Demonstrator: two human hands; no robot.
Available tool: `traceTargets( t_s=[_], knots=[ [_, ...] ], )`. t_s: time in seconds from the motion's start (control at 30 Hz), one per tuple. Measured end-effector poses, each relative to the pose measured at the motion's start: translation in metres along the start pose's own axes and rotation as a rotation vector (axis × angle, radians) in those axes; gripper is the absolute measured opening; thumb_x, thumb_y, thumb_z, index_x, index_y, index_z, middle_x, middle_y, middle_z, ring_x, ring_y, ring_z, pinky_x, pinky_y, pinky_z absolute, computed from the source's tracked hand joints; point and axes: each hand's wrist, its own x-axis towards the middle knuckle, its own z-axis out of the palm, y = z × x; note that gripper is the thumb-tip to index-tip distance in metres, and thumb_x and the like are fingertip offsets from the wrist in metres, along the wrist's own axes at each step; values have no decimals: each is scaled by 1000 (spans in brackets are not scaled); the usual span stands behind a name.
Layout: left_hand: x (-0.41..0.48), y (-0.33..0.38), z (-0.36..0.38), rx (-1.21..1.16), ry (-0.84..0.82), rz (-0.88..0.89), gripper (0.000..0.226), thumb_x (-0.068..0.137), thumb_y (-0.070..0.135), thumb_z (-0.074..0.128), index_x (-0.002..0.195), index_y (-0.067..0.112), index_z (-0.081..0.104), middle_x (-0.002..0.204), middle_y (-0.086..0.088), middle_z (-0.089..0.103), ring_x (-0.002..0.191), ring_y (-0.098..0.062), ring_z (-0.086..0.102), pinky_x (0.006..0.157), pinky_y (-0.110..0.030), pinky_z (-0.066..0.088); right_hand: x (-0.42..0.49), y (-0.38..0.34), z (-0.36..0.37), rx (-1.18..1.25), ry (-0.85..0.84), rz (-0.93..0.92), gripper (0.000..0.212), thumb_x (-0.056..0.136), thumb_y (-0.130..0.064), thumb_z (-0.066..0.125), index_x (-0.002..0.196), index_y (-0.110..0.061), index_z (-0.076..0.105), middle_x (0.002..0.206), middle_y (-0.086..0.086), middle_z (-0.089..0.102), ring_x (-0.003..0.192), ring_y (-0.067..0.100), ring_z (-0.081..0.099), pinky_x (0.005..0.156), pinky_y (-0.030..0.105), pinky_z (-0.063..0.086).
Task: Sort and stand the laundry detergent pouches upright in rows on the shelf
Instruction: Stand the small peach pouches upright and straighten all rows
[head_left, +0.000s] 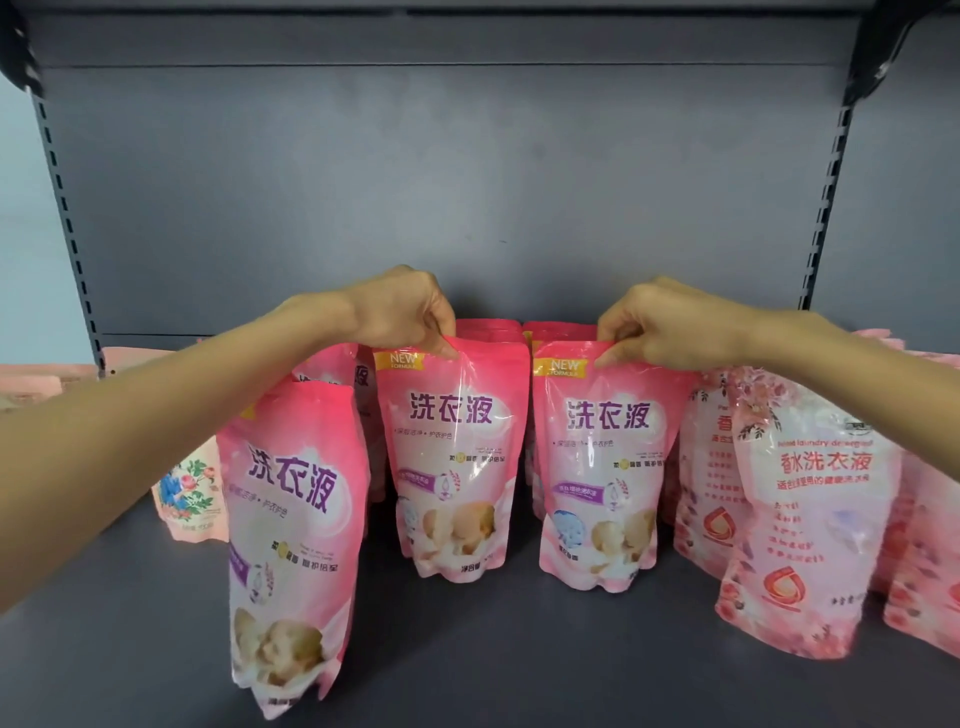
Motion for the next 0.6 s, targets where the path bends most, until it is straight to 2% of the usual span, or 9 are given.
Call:
traceTargets(
  t_s=[0.1, 0.2, 0.27, 0.33, 0.43, 0.6],
  knots=[
    [1, -1, 2, 9, 7, -7, 14, 78, 24, 73, 82, 11, 74, 72, -3, 70, 51, 6, 51, 54, -2, 38, 3, -4, 3, 17, -2, 7, 26, 81, -31, 69, 79, -5, 69, 74, 14, 69, 66, 24, 61, 61, 26, 45],
    [-1, -2, 1, 7, 12, -15, 15, 78, 25, 73, 83, 11, 75, 75, -4, 72, 61, -4, 56, 56, -4, 39, 4, -4, 2, -2, -5, 27, 26, 81, -29, 69, 76, -5, 68, 70, 11, 68, 61, 19, 58, 58, 23, 45],
    [0, 0, 2, 7, 16, -17, 14, 78, 25, 73, 83, 12, 75, 71, 1, 70, 58, 2, 55, 54, -1, 38, 4, -3, 0, -6, -3, 37, 25, 82, -29, 70, 73, -5, 67, 65, 7, 66, 54, 11, 52, 53, 18, 42],
    [1, 2, 3, 10, 19, -14, 12, 79, 24, 73, 82, 12, 74, 65, 7, 66, 52, 9, 52, 53, 0, 36, 4, -1, 0, 0, -6, 38, 25, 81, -29, 70, 75, -5, 68, 68, 8, 68, 58, 16, 57, 56, 21, 45],
    [4, 4, 5, 8, 22, -14, 12, 79, 24, 72, 82, 12, 74, 68, 4, 68, 53, 6, 53, 53, 0, 36, 4, 0, 1, 3, -23, 23, 26, 80, -30, 69, 79, -5, 70, 75, 12, 70, 72, 27, 64, 65, 30, 49],
    [1, 5, 5, -32, -13, -15, 8, 79, 24, 72, 77, 16, 73, 54, 17, 61, 46, 10, 49, 52, 0, 35, 4, 2, 1, -3, -40, 21, 27, 81, -31, 69, 80, -4, 69, 76, 14, 70, 73, 29, 64, 66, 32, 49]
  ],
)
